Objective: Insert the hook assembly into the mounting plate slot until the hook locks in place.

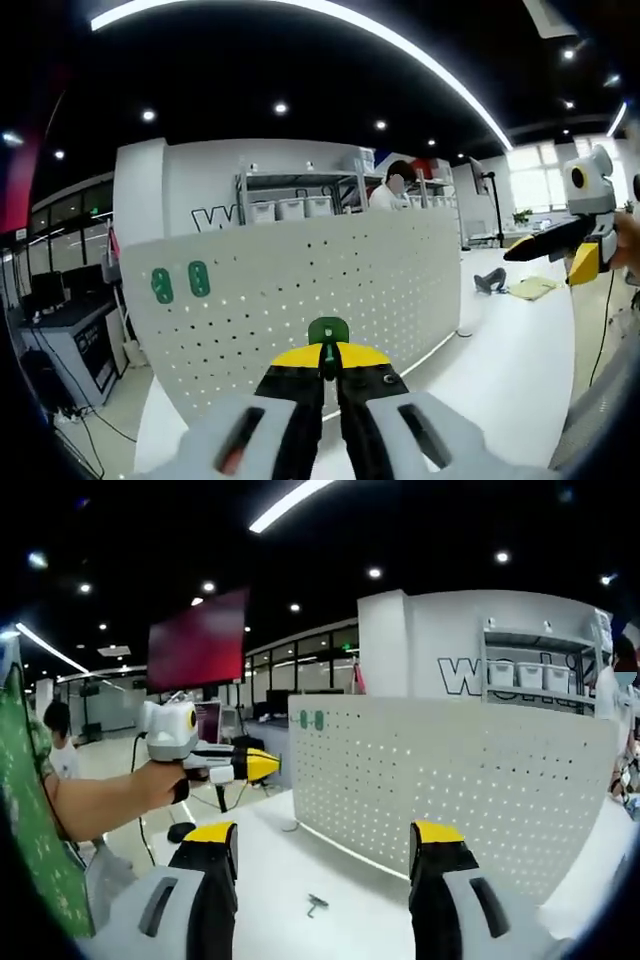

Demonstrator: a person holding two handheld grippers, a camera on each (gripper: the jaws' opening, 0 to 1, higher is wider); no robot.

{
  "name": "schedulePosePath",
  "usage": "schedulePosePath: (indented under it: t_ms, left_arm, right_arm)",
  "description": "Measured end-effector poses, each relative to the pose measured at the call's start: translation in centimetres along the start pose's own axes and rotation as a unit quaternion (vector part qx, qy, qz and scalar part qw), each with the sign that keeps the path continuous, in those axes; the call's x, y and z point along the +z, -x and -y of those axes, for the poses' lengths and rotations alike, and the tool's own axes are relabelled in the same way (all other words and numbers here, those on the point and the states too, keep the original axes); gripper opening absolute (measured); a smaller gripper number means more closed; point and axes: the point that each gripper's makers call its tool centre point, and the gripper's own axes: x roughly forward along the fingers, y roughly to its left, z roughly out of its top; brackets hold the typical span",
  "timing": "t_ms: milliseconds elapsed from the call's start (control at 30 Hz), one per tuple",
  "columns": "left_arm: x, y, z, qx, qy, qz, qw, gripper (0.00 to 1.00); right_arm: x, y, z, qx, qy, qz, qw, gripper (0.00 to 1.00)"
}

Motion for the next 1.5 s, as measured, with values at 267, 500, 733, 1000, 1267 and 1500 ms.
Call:
schedulePosePath:
  t_ms: [267,500,733,1000,1267,1500]
  left_arm:
    - [2.4,-2.1,-2.5,0.027,-0.011,0.014,0.9995,0.03]
    - [4.0,-3.4,-4.4,0.055,-0.007,0.031,0.9980,0.03]
    - [5.0,-4.4,-5.3,0.073,0.006,0.047,0.9962,0.03]
    - [6.3,-5.3,-6.0,0.095,0.010,0.072,0.9929,0.03]
    - [7.2,-6.4,-7.3,0.121,0.021,0.093,0.9881,0.04]
    - [7.1,-7.5,-7.8,0.135,0.023,0.101,0.9854,0.04]
  right_arm:
    - [1.4,0.5,0.1,0.000,0.004,0.009,1.0000,0.71]
    - [1.3,0.5,0.7,-0.009,0.005,0.006,0.9999,0.72]
    - [1.4,0.5,1.1,-0.012,0.004,0.007,0.9999,0.71]
    - [1.4,0.6,1.6,-0.017,0.005,0.005,0.9998,0.71]
    - [1.8,0.8,2.5,-0.022,0.005,0.009,0.9997,0.71]
    - [1.6,0.5,2.9,-0.020,0.003,0.004,0.9998,0.71]
